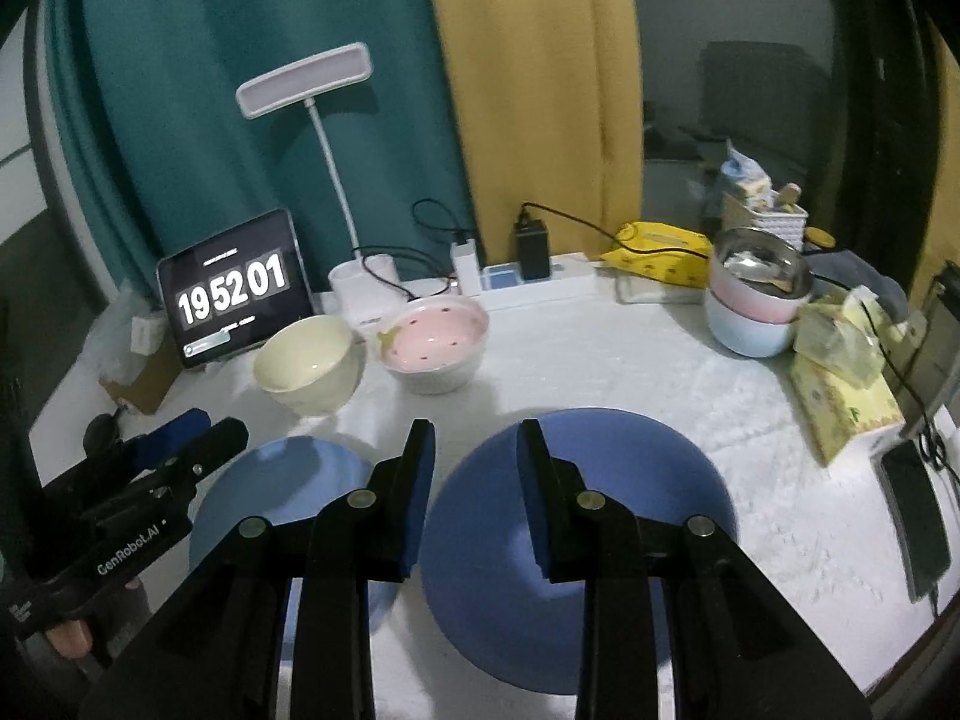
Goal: Organize plates and bowls
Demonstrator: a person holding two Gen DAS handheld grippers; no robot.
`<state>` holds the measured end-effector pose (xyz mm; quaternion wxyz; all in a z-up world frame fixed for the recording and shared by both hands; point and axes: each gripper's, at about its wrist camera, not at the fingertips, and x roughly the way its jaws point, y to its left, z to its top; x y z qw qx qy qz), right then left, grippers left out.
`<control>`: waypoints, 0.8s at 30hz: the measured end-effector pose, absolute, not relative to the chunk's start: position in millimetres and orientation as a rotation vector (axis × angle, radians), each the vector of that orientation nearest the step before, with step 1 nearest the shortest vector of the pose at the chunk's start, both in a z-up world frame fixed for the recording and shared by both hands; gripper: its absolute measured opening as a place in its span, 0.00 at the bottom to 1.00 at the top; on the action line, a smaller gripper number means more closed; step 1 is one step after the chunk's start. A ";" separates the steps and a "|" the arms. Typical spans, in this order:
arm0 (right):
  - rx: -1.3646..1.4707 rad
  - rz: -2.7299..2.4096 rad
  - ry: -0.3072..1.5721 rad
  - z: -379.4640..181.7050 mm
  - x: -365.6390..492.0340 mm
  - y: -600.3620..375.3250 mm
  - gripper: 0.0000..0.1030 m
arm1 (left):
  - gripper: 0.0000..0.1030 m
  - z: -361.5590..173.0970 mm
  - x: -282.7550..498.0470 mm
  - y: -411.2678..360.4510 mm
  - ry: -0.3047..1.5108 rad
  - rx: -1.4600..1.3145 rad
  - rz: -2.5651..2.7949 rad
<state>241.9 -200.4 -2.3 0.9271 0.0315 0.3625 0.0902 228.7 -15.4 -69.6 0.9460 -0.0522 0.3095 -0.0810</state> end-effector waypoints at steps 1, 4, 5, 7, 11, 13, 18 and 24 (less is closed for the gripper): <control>0.061 0.190 0.745 -2.0 243.0 -197.5 0.29 | 0.44 -69.3 229.5 -10.1 0.626 -0.111 -0.160; 0.046 0.202 0.750 -2.3 248.8 -184.9 0.29 | 0.44 -69.0 230.7 0.5 0.620 -0.120 -0.147; 0.041 0.207 0.752 -2.6 250.9 -179.7 0.29 | 0.44 -69.4 231.2 6.7 0.618 -0.126 -0.140; 0.035 0.214 0.756 -3.6 255.0 -171.7 0.29 | 0.44 -70.0 232.9 15.3 0.617 -0.132 -0.129; 0.020 0.226 0.762 -6.8 263.9 -154.6 0.29 | 0.44 -70.9 236.7 31.1 0.613 -0.137 -0.111; 0.017 0.233 0.766 -8.3 268.4 -146.5 0.29 | 0.44 -71.2 238.8 40.3 0.608 -0.140 -0.100; 0.009 0.253 0.777 -13.4 279.8 -127.1 0.29 | 0.44 -72.0 247.1 61.2 0.605 -0.147 -0.081; 0.002 0.266 0.786 -19.4 295.7 -104.7 0.29 | 0.44 -74.1 260.1 81.1 0.608 -0.143 -0.067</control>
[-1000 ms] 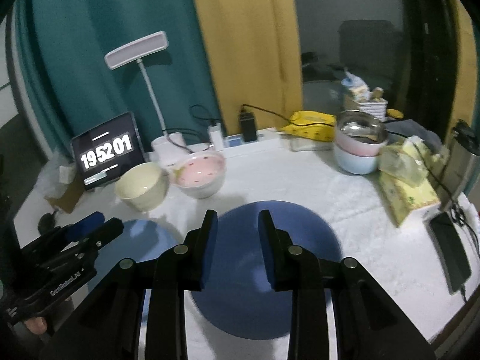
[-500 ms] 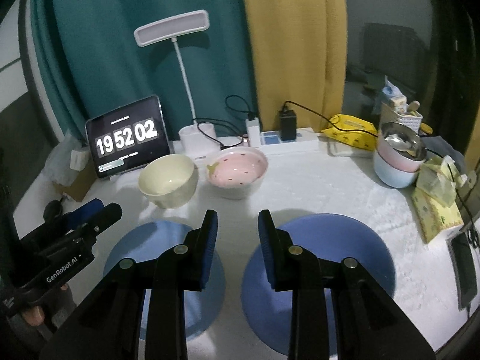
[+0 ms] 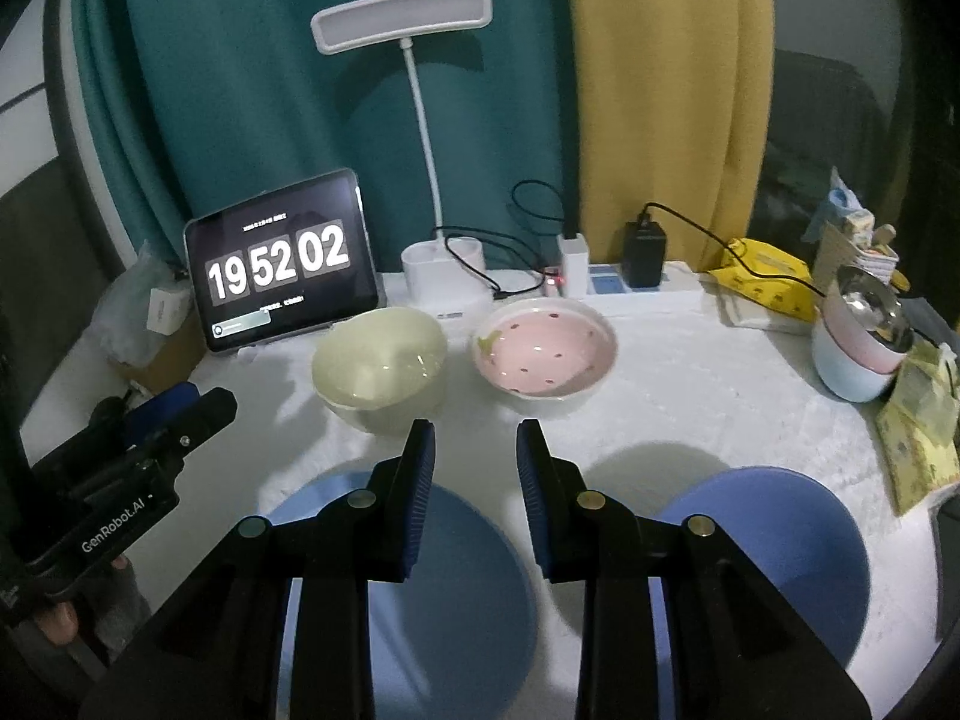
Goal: Organize plates and bowls
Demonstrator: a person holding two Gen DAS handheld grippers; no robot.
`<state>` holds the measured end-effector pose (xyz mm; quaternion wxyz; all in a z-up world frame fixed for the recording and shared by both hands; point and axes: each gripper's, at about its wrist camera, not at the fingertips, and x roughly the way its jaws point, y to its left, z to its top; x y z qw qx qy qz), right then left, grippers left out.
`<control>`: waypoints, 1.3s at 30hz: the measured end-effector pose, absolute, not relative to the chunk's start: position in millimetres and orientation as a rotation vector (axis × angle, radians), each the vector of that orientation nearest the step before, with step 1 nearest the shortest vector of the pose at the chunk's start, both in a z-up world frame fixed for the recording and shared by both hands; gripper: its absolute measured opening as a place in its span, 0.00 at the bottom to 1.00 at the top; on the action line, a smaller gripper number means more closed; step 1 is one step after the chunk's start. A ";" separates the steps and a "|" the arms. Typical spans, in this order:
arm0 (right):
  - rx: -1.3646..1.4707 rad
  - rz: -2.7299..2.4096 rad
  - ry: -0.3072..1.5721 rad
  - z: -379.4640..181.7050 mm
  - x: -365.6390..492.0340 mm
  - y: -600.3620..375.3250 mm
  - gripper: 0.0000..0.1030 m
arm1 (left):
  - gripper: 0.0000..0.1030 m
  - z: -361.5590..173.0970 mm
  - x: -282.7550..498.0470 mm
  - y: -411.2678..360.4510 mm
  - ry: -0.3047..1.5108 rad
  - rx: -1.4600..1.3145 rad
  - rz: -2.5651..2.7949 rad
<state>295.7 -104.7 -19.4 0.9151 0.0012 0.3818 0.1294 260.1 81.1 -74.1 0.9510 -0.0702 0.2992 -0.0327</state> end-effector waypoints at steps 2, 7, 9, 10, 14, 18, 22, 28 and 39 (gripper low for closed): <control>0.004 0.269 0.791 -22.6 301.8 -99.3 0.29 | 0.44 -75.8 266.3 86.2 0.616 -0.140 -0.063; 0.005 0.272 0.817 -34.1 319.9 -84.5 0.29 | 0.44 -79.4 283.6 97.0 0.622 -0.133 -0.061; 0.003 0.274 0.830 -40.1 328.5 -77.9 0.29 | 0.44 -82.4 292.1 101.9 0.627 -0.137 -0.061; 0.001 0.276 0.835 -42.2 331.8 -75.6 0.29 | 0.44 -84.3 296.6 104.2 0.631 -0.138 -0.060; 0.005 0.283 0.849 -51.8 347.0 -65.2 0.29 | 0.44 -92.4 311.6 109.9 0.650 -0.145 -0.058; 0.028 0.287 0.865 -61.5 361.9 -59.2 0.29 | 0.44 -99.8 324.9 111.8 0.677 -0.151 -0.068; 0.056 0.279 0.893 -73.8 378.1 -55.5 0.29 | 0.44 -107.5 339.2 111.4 0.701 -0.143 -0.073; 0.065 0.248 0.948 -96.3 401.1 -47.8 0.29 | 0.44 -123.5 360.2 105.7 0.744 -0.126 -0.079; 0.053 0.247 0.973 -121.5 420.6 -37.7 0.29 | 0.44 -147.0 385.4 107.3 0.802 -0.132 -0.075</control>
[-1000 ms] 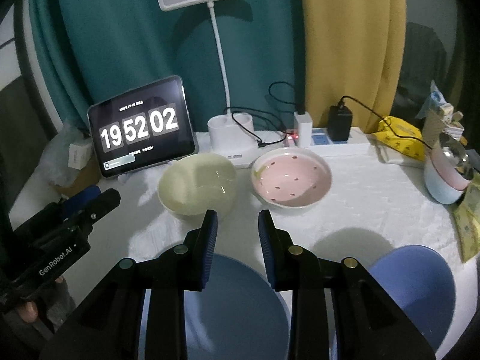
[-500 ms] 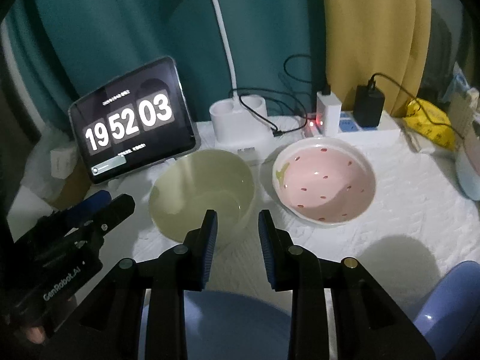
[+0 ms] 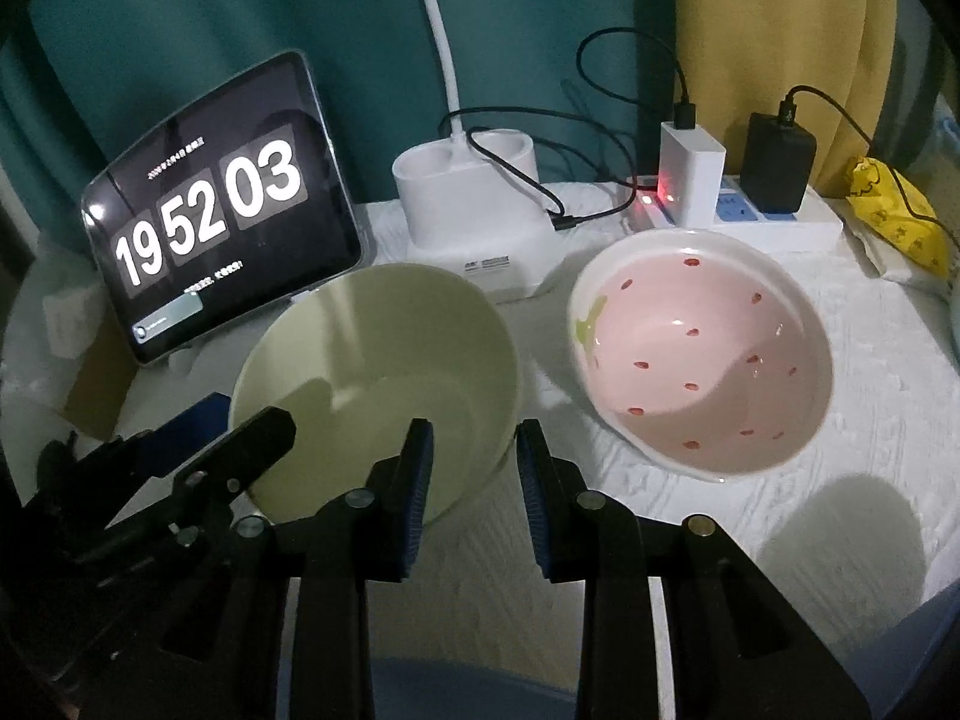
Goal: Organize plates and bowls
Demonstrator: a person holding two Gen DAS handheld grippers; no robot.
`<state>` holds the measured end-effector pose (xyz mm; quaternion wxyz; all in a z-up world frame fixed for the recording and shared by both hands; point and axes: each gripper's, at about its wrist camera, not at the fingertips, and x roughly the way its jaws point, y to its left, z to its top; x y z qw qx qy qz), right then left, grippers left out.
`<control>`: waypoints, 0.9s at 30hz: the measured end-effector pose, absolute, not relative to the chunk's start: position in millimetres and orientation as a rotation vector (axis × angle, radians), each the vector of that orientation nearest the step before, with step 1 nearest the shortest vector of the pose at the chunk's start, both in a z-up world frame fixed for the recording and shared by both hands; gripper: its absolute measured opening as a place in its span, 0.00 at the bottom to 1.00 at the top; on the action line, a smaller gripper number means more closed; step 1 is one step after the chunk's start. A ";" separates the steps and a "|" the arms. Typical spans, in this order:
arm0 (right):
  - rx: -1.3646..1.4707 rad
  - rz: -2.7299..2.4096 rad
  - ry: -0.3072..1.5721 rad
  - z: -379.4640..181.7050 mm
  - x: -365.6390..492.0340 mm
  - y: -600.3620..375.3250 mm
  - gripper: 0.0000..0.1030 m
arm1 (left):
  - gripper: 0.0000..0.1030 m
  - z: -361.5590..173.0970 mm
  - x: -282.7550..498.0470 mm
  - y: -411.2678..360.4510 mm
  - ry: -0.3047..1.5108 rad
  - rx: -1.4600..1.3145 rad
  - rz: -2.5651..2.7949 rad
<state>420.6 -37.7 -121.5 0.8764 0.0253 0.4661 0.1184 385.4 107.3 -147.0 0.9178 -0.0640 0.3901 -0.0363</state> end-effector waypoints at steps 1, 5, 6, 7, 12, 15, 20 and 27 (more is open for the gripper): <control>0.057 0.248 0.969 -123.0 421.3 -38.2 0.29 | 0.44 -147.2 386.2 107.0 0.799 -0.128 -0.075; 0.037 0.253 0.963 -127.0 422.6 -36.7 0.29 | 0.44 -147.5 386.1 106.7 0.793 -0.129 -0.083; 0.032 0.253 0.962 -128.1 422.4 -35.9 0.29 | 0.44 -147.8 386.3 106.2 0.792 -0.126 -0.083; 0.028 0.253 0.964 -129.2 422.5 -35.0 0.29 | 0.44 -148.5 386.5 105.4 0.791 -0.121 -0.083; 0.024 0.272 1.036 -147.4 423.6 -30.5 0.28 | 0.44 -153.4 386.4 104.8 0.815 -0.109 -0.073; 0.016 0.277 1.034 -148.9 423.1 -27.9 0.25 | 0.44 -158.6 387.8 105.6 0.829 -0.104 -0.068; 0.008 0.284 1.011 -145.1 419.9 -27.0 0.22 | 0.30 -162.5 388.9 103.8 0.838 -0.099 -0.088; 0.016 0.290 0.990 -138.9 416.3 -26.5 0.16 | 0.16 -163.3 387.6 106.0 0.843 -0.101 -0.086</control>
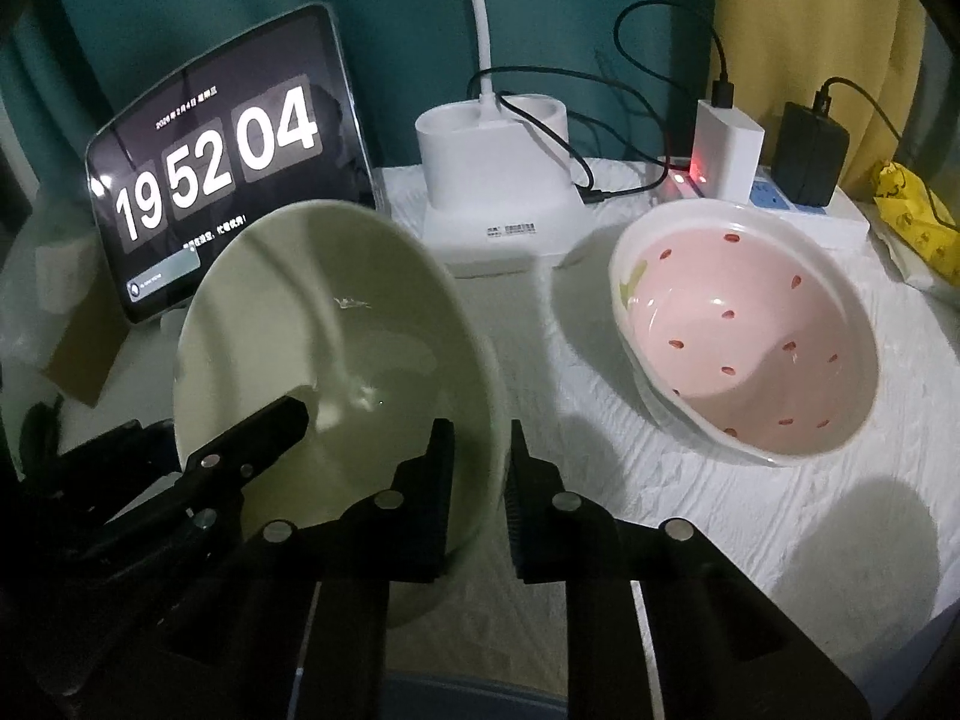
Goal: Organize plates and bowls
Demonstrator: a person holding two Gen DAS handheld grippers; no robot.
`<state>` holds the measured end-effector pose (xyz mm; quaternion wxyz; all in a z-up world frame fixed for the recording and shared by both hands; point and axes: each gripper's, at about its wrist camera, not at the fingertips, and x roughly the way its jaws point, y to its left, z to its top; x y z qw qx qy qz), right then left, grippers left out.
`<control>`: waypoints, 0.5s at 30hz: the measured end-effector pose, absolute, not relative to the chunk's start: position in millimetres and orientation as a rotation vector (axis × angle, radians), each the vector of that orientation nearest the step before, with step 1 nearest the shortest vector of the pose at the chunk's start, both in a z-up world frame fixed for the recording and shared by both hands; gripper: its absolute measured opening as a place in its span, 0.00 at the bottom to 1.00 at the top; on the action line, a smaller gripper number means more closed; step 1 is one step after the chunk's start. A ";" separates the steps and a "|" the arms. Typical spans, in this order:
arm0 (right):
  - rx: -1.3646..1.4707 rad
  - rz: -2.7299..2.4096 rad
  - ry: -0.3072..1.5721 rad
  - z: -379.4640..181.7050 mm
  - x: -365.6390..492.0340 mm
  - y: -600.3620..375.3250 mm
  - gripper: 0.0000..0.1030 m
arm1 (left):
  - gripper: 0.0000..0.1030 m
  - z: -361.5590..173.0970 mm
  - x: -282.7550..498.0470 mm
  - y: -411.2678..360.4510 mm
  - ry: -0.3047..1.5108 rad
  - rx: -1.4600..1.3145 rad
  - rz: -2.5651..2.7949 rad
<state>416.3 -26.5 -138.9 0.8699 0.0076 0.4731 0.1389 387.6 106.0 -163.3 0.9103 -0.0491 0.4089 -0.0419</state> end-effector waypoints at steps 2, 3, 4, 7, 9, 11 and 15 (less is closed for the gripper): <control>0.013 0.289 0.986 -136.8 413.4 -25.8 0.15 | 0.15 -161.7 386.3 108.7 0.840 -0.110 -0.083; 0.015 0.289 0.984 -135.4 411.8 -25.3 0.15 | 0.15 -160.5 385.5 109.8 0.835 -0.109 -0.080; 0.013 0.289 0.982 -133.8 410.5 -24.4 0.15 | 0.15 -159.2 384.3 110.5 0.830 -0.110 -0.077; 0.015 0.287 0.973 -129.6 407.4 -23.5 0.15 | 0.15 -156.3 381.4 112.6 0.820 -0.116 -0.077; 0.014 0.285 0.961 -124.8 403.6 -23.7 0.14 | 0.15 -152.1 376.9 112.4 0.802 -0.117 -0.075; 0.016 0.288 0.946 -119.8 400.2 -25.7 0.14 | 0.15 -146.8 371.8 111.7 0.779 -0.117 -0.071; 0.016 0.291 0.919 -106.8 393.4 -27.7 0.14 | 0.15 -134.9 361.4 110.7 0.735 -0.122 -0.072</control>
